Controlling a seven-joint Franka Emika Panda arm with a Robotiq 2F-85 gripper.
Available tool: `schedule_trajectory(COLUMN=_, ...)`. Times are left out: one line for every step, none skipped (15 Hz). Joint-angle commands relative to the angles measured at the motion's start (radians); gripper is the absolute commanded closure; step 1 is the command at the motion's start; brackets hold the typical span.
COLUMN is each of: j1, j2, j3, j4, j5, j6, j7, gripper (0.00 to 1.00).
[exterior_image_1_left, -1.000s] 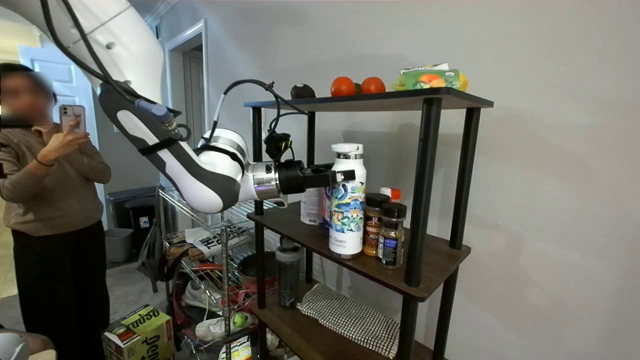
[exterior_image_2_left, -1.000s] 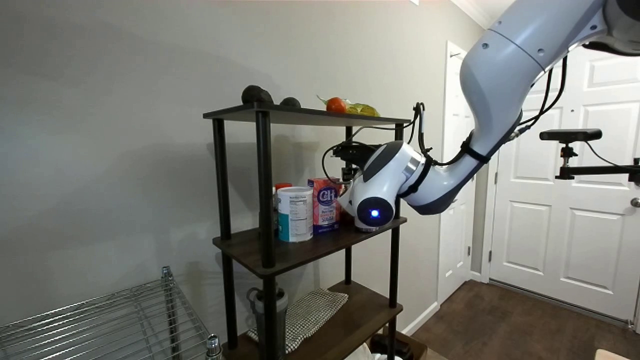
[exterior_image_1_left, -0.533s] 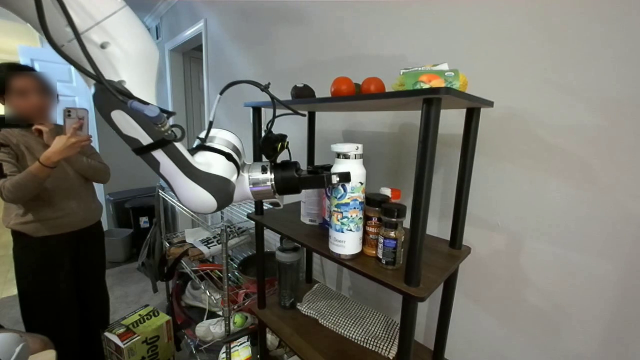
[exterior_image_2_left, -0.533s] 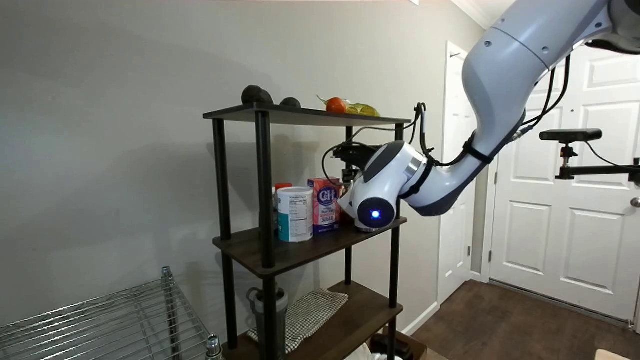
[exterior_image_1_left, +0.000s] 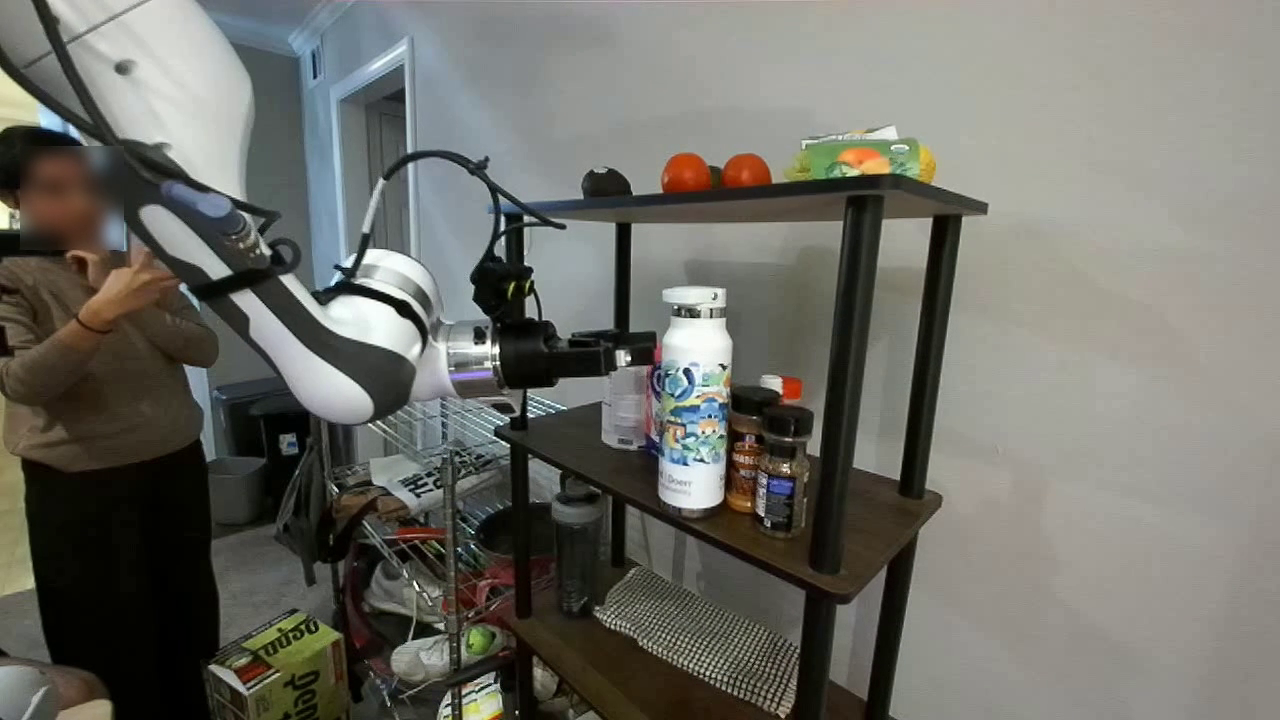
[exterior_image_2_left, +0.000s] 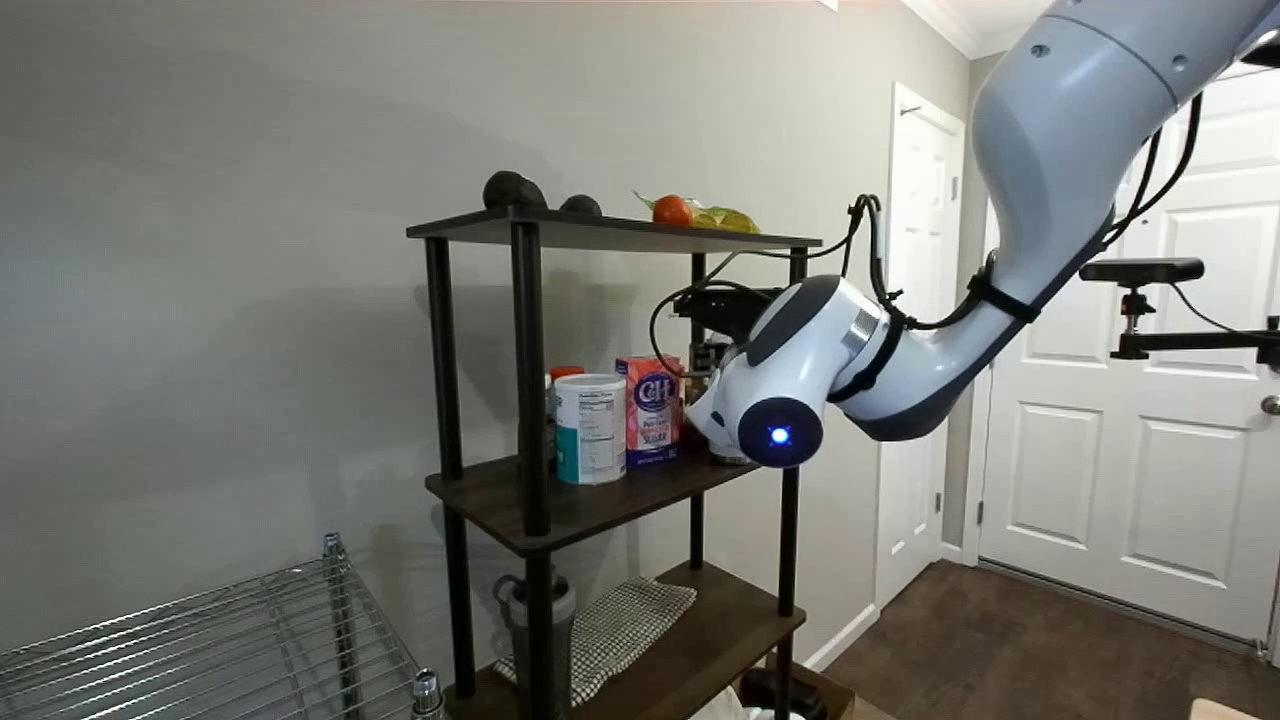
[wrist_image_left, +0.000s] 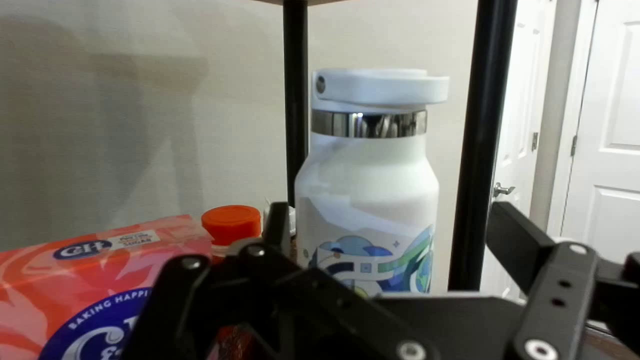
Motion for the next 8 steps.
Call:
schedule_trajectory(j1=0.016, j2=-0.079, j3=0.023, j4=-0.074, j5=0.003, j6=-0.001, j7=-0.06, gripper=0.0)
schedule_trajectory(j1=0.02, j2=-0.087, j3=0.029, j4=-0.082, j5=-0.009, j6=0.008, j7=-0.072, gripper=0.0)
schedule_trajectory(j1=0.025, j2=-0.095, j3=0.033, j4=-0.089, j5=-0.014, j6=0.012, j7=-0.086, gripper=0.0)
schedule_trajectory(j1=0.029, j2=-0.104, j3=0.038, j4=-0.096, j5=-0.024, j6=0.022, j7=-0.099, gripper=0.0)
schedule_trajectory(j1=0.034, j2=-0.112, j3=0.041, j4=-0.102, j5=-0.031, j6=0.031, j7=-0.112, gripper=0.0)
schedule_trajectory(j1=0.037, j2=-0.119, j3=0.046, j4=-0.108, j5=-0.042, j6=0.043, j7=-0.125, gripper=0.0)
schedule_trajectory(j1=0.04, j2=-0.125, j3=0.049, j4=-0.112, j5=-0.051, j6=0.055, j7=-0.131, gripper=0.0)
schedule_trajectory(j1=0.045, j2=-0.132, j3=0.052, j4=-0.115, j5=-0.071, j6=0.079, j7=-0.135, gripper=0.0)
